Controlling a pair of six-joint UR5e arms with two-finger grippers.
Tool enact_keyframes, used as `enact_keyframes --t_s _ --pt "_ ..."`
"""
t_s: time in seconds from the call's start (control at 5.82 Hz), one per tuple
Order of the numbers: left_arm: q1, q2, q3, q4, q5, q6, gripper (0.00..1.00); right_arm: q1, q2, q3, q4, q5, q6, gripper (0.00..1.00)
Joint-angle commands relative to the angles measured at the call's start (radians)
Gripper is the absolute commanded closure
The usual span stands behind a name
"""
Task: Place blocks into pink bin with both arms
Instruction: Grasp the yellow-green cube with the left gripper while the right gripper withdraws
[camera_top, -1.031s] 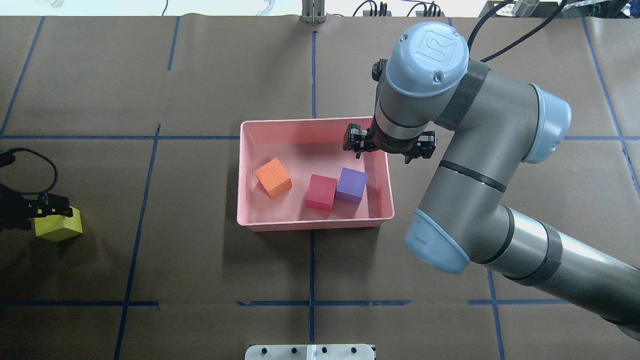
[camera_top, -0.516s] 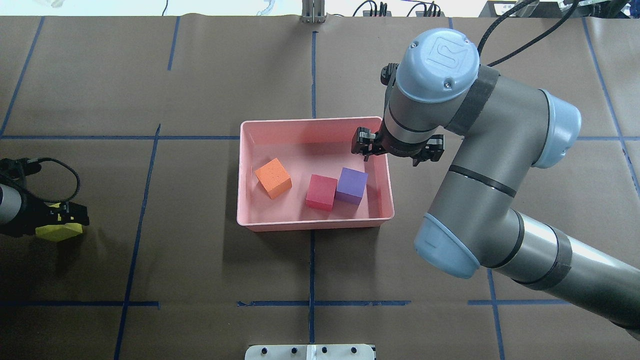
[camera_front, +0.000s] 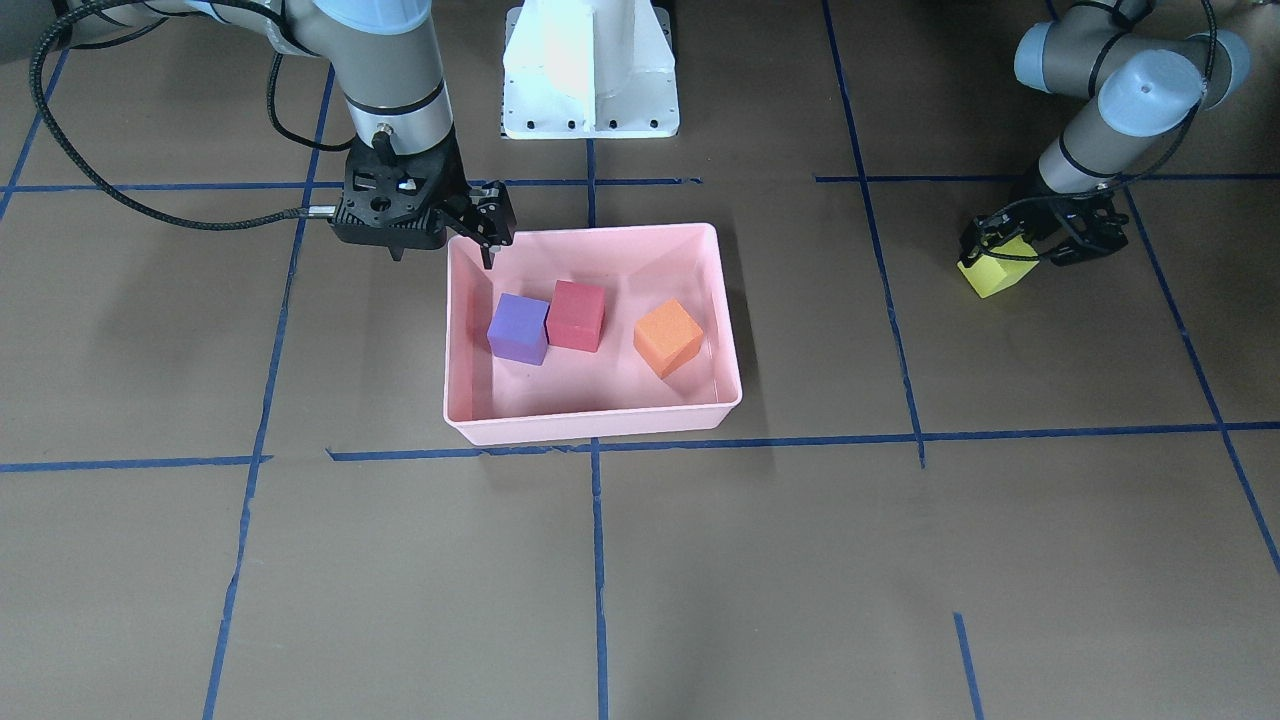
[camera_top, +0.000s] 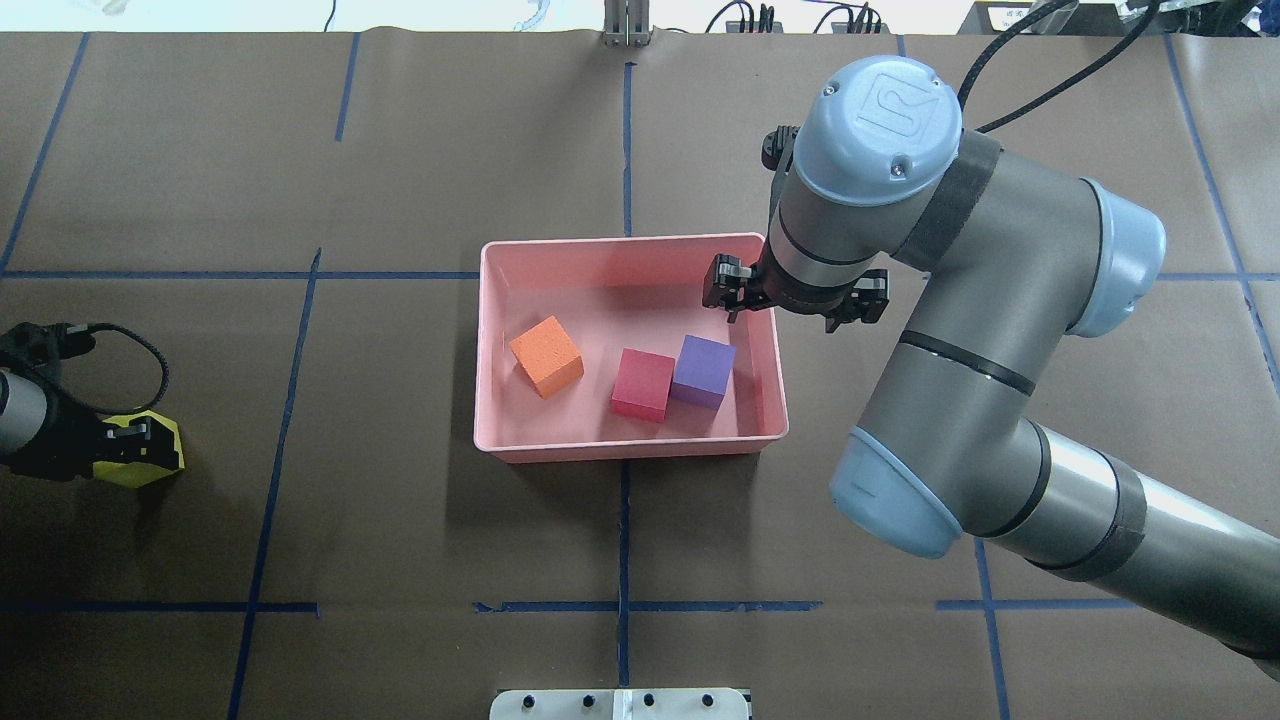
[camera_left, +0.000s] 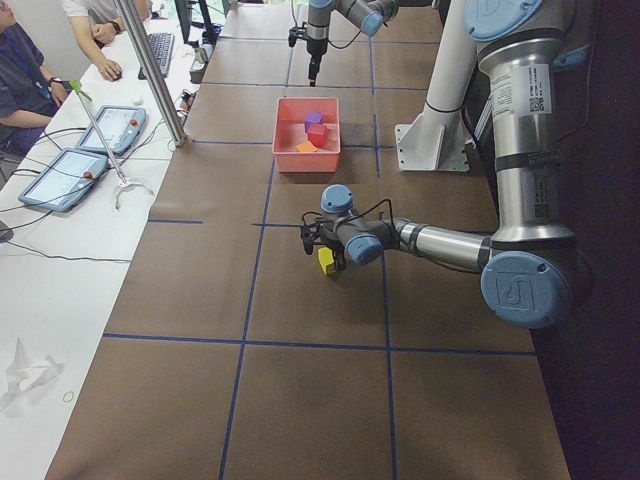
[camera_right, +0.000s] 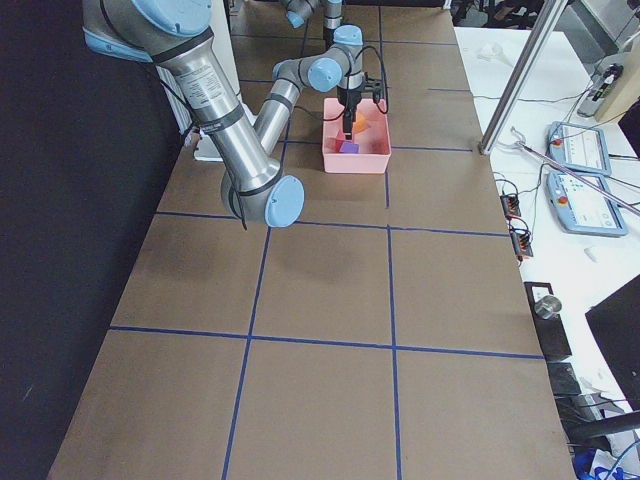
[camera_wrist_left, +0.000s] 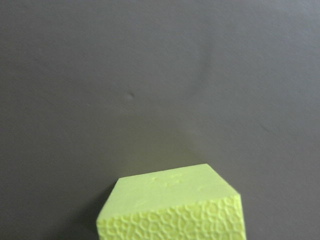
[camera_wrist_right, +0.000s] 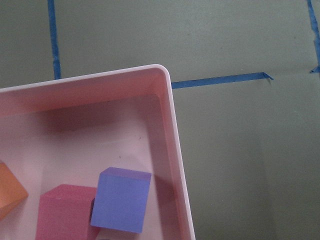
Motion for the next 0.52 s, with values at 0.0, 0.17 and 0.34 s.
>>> enact_keyframes --t_s 0.0,0.17,0.34 --pt "-0.008 -0.011 -0.050 0.019 -0.019 0.002 0.66 0.011 -0.036 0.044 0.000 0.006 -0.028 0.00" --pt "-0.015 -0.096 -0.082 0.106 -0.015 0.002 0.66 0.049 -0.097 0.107 -0.003 0.021 -0.124 0.00" --pt "-0.020 -0.216 -0.101 0.225 -0.012 0.002 0.66 0.117 -0.140 0.112 -0.003 0.079 -0.250 0.00"
